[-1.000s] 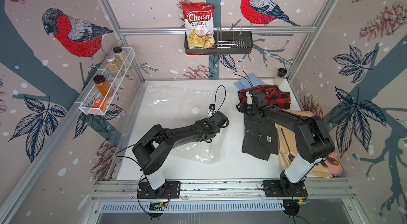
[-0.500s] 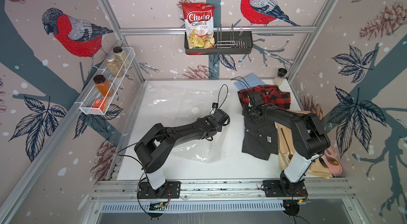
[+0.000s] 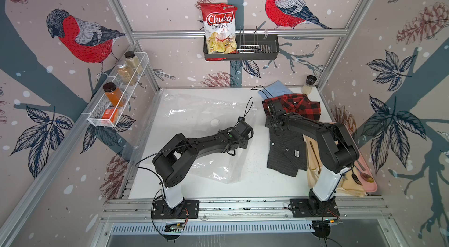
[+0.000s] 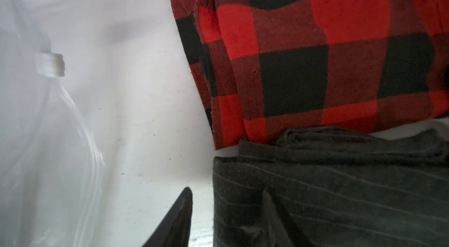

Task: Place the folded shirt into the vacuum bag
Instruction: Pick up the shirt from the center of the board.

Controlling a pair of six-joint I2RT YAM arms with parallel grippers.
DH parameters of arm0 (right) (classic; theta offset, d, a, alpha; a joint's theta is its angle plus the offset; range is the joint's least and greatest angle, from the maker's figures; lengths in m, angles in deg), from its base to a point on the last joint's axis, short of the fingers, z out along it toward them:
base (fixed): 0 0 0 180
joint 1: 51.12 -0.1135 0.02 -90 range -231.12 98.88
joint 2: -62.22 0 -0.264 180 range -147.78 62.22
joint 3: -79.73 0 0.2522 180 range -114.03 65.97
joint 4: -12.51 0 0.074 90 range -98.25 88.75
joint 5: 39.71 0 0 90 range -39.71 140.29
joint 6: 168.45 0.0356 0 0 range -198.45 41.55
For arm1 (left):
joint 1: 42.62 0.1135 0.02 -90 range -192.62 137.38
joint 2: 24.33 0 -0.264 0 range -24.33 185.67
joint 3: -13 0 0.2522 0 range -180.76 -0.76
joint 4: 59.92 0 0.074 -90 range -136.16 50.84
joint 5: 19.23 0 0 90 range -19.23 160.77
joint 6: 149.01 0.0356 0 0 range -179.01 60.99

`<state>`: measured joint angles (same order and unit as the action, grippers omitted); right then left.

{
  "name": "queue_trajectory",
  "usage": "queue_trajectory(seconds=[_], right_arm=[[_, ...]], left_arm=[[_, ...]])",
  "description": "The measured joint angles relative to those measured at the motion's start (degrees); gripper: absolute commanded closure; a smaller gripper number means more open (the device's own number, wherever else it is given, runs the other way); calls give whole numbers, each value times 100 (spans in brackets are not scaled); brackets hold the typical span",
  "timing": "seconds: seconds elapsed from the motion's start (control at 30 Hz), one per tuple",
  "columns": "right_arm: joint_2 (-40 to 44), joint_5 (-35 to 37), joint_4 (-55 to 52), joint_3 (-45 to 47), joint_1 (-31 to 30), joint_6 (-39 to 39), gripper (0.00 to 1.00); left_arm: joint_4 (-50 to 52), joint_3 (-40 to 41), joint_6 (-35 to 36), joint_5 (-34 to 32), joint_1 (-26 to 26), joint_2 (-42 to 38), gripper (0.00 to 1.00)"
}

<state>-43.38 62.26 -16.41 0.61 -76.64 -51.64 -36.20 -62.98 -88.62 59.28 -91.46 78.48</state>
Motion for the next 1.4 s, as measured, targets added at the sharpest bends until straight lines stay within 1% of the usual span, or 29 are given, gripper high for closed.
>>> queue_trajectory(seconds=[0.1, 0.13, 0.17, 0.27, 0.3, 0.4, 0.5, 0.6, 0.63, 0.73, 0.87, 1.0, 1.07, 1.27, 1.4], right_arm=[[-149, 17, -44, -2, -94, 15, 40], [-188, 46, -52, -2, -131, 17, 40], [-227, 79, -70, -2, -173, 20, 40], [-317, 197, -79, -2, -258, 44, 46], [-363, 275, -68, 0, -271, 55, 49], [-433, 481, 0, 13, -295, 61, 66], [-387, 612, 122, 127, -295, 68, 79], [-273, 636, 190, 267, -275, 83, 98], [-216, 586, 238, 326, -256, 90, 100], [87, 264, 247, 592, -164, 181, 100], [717, -201, 205, 992, 48, 184, 100], [1401, -579, 428, 1342, 177, 208, 100], [1668, -922, 612, 1532, 234, 232, 100], [1947, -1847, 1272, 1797, 186, 522, 100], [1932, -2201, 1698, 1814, -13, 815, 100]], left_arm=[[-42, 31, -2, 122, 31, -37, 100], [-46, 35, -4, 153, 39, -48, 100], [-52, 37, -4, 227, 46, -59, 100], [-70, 76, -7, 245, 66, -98, 100], [-68, 98, -13, 249, 72, -116, 100], [-74, 146, -24, 275, 85, -157, 100], [-72, 184, -44, 293, 98, -197, 100], [-72, 212, -44, 348, 105, -249, 100], [-76, 221, -44, 358, 105, -267, 100], [-79, 260, -46, 376, 107, -339, 100], [-105, 326, -59, 396, 107, -422, 100], [-164, 378, -92, 428, 107, -474, 100], [-190, 402, -109, 472, 109, -498, 100], [-238, 444, -177, 529, 109, -503, 100], [-308, 466, -199, 531, 109, -470, 100]])
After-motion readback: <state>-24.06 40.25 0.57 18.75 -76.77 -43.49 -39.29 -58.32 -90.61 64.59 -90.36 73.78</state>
